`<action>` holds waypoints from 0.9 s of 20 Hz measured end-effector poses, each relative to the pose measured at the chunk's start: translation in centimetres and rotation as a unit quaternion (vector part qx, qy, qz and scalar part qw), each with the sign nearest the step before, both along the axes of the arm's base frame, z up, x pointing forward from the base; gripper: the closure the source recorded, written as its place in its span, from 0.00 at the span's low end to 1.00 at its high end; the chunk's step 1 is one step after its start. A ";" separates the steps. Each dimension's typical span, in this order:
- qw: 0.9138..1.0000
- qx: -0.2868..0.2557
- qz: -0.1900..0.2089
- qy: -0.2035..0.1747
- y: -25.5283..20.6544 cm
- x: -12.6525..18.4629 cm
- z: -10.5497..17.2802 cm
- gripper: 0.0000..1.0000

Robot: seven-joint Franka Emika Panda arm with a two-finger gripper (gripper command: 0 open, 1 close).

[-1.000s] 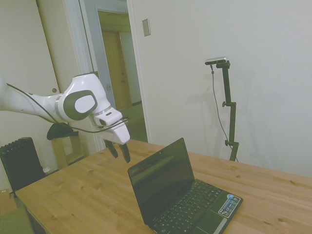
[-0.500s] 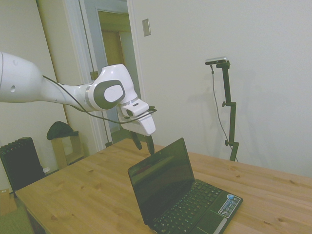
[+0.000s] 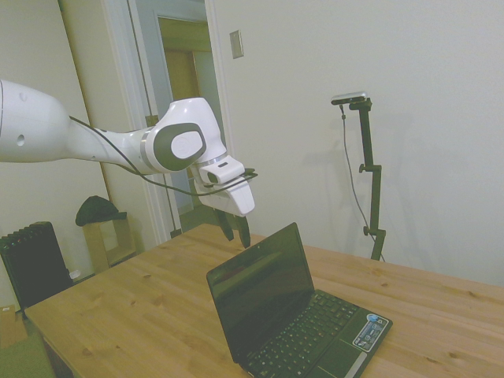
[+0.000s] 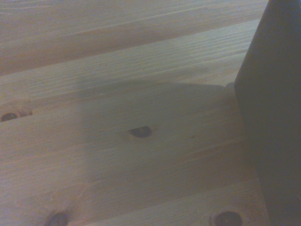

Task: Close the laptop

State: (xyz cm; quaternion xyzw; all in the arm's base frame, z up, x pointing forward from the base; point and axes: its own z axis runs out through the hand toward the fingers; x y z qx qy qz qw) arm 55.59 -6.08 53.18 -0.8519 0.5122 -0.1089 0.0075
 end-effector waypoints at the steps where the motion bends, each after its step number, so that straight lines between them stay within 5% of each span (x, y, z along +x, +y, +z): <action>1: 1.000 0.000 -0.001 0.000 -0.1 0.0 0.0 1.00; 18: 0.999 0.009 -0.035 0.013 -6.5 -1.4 -1.0 1.00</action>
